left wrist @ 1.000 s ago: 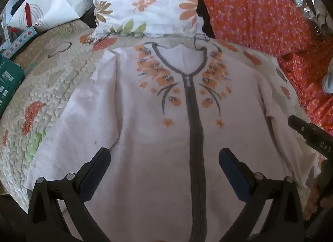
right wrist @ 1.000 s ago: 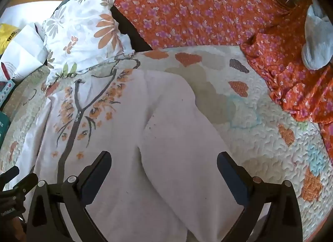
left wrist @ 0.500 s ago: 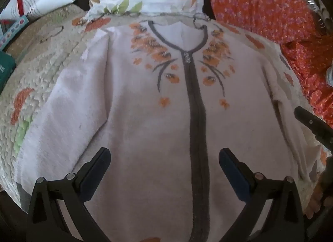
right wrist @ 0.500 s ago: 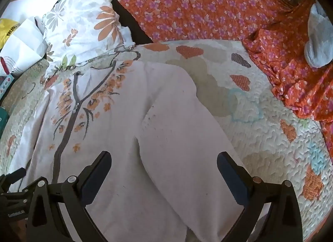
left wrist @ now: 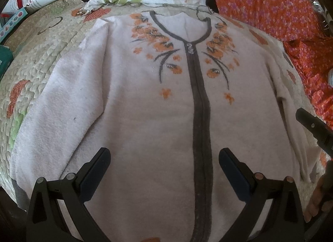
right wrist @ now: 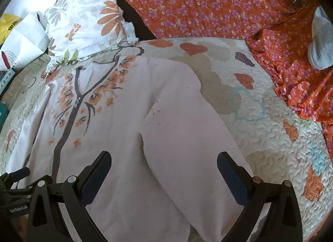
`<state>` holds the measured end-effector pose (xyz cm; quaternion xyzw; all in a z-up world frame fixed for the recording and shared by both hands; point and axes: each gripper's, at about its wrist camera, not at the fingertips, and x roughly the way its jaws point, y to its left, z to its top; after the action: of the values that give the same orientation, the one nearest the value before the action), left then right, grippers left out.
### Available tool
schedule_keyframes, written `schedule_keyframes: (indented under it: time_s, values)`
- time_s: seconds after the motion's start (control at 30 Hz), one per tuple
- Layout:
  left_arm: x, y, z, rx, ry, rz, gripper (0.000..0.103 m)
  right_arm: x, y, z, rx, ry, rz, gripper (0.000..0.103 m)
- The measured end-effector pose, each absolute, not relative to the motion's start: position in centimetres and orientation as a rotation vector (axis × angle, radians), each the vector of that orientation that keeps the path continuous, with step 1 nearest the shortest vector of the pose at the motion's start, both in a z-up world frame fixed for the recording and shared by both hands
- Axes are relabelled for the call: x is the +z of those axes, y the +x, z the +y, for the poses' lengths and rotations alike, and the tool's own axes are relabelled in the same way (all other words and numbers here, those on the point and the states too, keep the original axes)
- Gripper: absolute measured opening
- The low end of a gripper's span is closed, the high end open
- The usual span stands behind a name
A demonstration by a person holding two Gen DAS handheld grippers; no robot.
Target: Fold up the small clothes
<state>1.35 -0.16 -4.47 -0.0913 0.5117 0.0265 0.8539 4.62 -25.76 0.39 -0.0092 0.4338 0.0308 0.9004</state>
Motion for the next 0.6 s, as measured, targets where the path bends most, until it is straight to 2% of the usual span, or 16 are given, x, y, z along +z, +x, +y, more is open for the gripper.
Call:
schedule_keyframes:
  time_s: [0.6]
  values:
    - [-5.9, 1.6, -0.6, 0.078, -0.121, 1.096, 0.103, -0.1, 4.6, -25.7, 0.065, -0.026, 0.915, 0.103]
